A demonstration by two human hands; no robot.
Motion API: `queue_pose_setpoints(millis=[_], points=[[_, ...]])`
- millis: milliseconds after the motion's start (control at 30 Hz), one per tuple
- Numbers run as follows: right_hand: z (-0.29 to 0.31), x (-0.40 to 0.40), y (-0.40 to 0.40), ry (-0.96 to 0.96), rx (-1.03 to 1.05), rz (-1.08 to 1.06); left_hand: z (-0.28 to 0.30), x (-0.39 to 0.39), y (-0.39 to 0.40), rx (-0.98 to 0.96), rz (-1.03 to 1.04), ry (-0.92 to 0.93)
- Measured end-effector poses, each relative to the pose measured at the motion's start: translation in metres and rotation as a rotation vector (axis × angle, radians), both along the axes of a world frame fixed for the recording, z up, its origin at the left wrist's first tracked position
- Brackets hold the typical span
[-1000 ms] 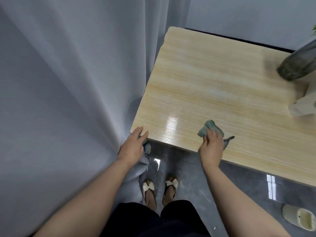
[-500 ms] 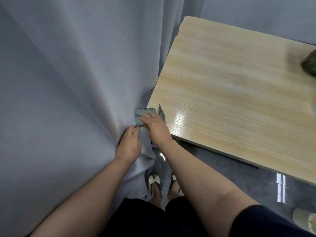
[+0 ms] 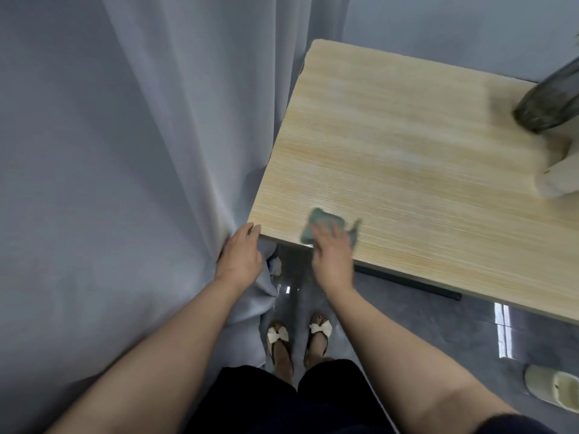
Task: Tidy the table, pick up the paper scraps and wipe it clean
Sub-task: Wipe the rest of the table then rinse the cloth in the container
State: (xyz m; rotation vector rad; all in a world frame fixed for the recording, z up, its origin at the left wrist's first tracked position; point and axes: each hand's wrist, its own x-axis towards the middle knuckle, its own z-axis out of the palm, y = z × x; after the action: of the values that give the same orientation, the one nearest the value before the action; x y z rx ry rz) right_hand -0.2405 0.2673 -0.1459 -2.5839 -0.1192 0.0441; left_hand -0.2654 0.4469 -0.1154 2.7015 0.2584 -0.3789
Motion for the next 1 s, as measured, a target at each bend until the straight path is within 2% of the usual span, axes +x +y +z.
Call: queue_pose_setpoints(millis=[100,200,267,467,667,800,867,1000], points=[[0.000,0.014,0.067,0.069,-0.014,0.384,0.000,-0.001,0.009,-0.060,0.031,0.030],[-0.004,0.021,0.086,0.145,-0.071,0.497,0.001,-0.001,0.015,-0.044,0.048,0.010],[-0.003,0.019,0.063,0.124,-0.041,0.428,0.002,-0.001,0.013,0.007,-0.013,0.020],[0.002,0.001,-0.060,0.105,-0.053,0.024,0.006,0.010,-0.027,0.128,-0.269,-0.003],[0.001,-0.024,-0.169,0.103,-0.025,-0.382,0.009,0.028,-0.076,0.183,-0.417,0.024],[0.004,-0.028,-0.198,0.126,0.010,-0.686,0.011,0.037,-0.087,0.197,-0.473,0.030],[0.003,-0.022,-0.180,0.096,-0.037,-0.644,0.011,0.038,-0.087,0.188,-0.479,0.037],[0.000,-0.006,-0.108,0.072,-0.065,-0.262,0.008,0.037,-0.078,0.146,-0.465,0.043]])
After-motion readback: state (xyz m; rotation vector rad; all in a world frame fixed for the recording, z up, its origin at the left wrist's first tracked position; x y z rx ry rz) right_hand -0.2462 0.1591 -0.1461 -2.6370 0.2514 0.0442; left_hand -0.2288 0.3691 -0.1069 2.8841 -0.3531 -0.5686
